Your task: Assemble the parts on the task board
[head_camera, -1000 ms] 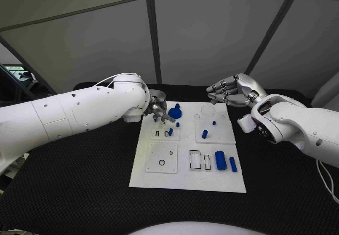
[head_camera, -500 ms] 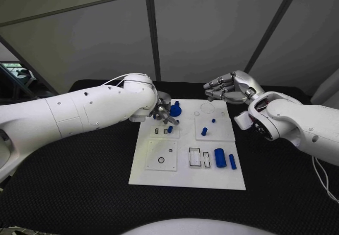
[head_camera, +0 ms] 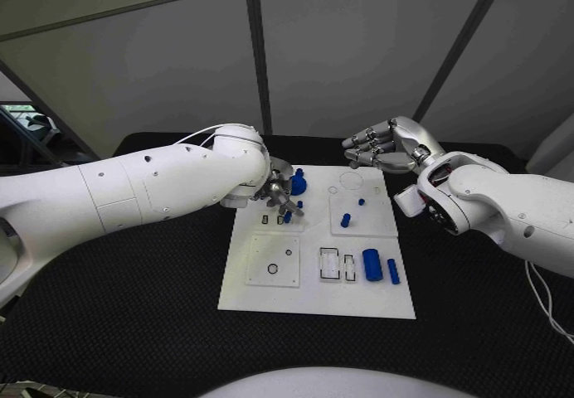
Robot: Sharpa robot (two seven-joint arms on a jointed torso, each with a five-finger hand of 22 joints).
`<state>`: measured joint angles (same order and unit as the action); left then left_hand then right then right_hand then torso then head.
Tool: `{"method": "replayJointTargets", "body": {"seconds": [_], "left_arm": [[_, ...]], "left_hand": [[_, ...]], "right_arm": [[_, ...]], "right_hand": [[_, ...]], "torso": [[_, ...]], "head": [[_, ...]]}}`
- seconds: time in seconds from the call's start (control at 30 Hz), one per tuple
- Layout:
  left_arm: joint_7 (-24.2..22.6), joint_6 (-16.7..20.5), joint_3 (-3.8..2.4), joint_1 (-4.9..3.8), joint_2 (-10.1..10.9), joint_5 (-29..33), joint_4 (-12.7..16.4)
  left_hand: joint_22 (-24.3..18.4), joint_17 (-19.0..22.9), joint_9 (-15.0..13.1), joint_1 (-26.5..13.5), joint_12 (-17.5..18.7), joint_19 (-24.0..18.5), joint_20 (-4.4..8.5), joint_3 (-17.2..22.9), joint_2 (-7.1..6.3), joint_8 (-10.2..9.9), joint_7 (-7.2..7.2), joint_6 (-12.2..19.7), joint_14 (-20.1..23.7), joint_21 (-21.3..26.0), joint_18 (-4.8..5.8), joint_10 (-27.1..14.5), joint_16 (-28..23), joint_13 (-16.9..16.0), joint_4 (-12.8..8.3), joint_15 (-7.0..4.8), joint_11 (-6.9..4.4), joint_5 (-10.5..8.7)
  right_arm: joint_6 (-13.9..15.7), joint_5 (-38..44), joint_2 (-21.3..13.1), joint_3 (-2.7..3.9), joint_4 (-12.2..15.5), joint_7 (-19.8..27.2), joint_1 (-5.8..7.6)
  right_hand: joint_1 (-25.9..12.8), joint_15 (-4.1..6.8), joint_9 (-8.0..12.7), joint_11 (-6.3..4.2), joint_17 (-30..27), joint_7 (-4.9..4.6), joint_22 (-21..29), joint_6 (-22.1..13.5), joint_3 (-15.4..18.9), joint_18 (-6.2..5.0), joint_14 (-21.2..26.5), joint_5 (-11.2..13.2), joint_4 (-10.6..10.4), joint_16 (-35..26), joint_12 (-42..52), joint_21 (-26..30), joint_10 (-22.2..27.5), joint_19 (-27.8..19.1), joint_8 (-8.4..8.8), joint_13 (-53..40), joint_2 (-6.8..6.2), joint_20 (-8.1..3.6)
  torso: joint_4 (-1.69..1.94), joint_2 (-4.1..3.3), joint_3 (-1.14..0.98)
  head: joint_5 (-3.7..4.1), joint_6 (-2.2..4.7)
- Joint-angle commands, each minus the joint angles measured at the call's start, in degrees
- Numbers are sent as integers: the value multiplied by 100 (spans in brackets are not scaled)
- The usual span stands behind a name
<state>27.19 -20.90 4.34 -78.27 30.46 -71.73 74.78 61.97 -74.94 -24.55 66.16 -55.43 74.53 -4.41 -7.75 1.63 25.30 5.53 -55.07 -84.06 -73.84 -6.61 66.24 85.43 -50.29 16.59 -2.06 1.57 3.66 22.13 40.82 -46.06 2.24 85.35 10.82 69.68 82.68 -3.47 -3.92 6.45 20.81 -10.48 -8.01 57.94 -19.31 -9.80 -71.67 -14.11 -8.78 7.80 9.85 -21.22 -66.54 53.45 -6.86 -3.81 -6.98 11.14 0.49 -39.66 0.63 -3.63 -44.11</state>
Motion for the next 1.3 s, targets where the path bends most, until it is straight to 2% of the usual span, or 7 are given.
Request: {"method": "replayJointTargets", "body": {"seconds": [0.03,0.5,0.97,1.2,1.3], "left_arm": [[54,-212,2,-7,-13,-22,17],[72,-424,9,-3,-58,40,-70],[43,-445,15,-3,-122,71,-149],[14,-290,16,-3,-139,157,-173],[2,-266,16,-3,-148,285,-187]], "left_hand": [[14,-991,-26,22,-29,37,-8,-27,62,31,-8,30,-365,-23,116,0,34,-11,-15,18,-11,-11],[71,-992,-201,411,-45,0,-2,89,238,131,-21,105,-358,-42,115,-34,33,-26,-104,9,-23,5],[103,-1000,-251,506,-63,1,1,175,292,157,-28,115,-362,-55,117,-19,40,-47,-125,4,-30,8],[95,-979,-319,805,-5,-31,14,485,495,171,-52,164,-352,-36,109,-58,20,3,-244,-15,-53,17],[114,-976,-351,1106,42,-37,35,817,623,161,-81,215,-350,-36,108,-85,16,29,-410,-43,-83,21]], "right_arm": [[9,44,12,6,-7,1,11],[-47,47,41,6,-20,-5,11],[-95,48,66,5,-39,-8,10],[-139,58,76,6,-54,-33,10],[-167,89,83,6,-55,-48,10]], "right_hand": [[-59,-24,-2,49,-12,-50,12,-1,4,-66,-31,-24,34,-40,-35,32,-2,38,47,14,-16,9],[-81,-38,-1,65,-41,-65,44,-20,-9,-66,-29,-32,44,-99,-71,87,25,35,81,23,-7,22],[-89,-48,-1,76,-60,-75,67,-33,-19,-65,-23,-34,56,-139,-97,125,48,33,103,25,-2,31],[-95,-53,-1,82,-67,-80,75,-38,-22,-65,-20,-33,59,-154,-106,139,57,31,111,25,-1,35],[-98,-55,-1,83,-70,-82,78,-40,-22,-65,-18,-33,60,-160,-109,145,61,30,113,25,0,37]], "torso": [[2,3,-1],[1,-3,1],[2,-8,0],[0,-4,3],[-2,-7,-1]], "head": [[-12,-9],[-28,-26],[-31,-46],[-30,-56],[-34,-62]]}}
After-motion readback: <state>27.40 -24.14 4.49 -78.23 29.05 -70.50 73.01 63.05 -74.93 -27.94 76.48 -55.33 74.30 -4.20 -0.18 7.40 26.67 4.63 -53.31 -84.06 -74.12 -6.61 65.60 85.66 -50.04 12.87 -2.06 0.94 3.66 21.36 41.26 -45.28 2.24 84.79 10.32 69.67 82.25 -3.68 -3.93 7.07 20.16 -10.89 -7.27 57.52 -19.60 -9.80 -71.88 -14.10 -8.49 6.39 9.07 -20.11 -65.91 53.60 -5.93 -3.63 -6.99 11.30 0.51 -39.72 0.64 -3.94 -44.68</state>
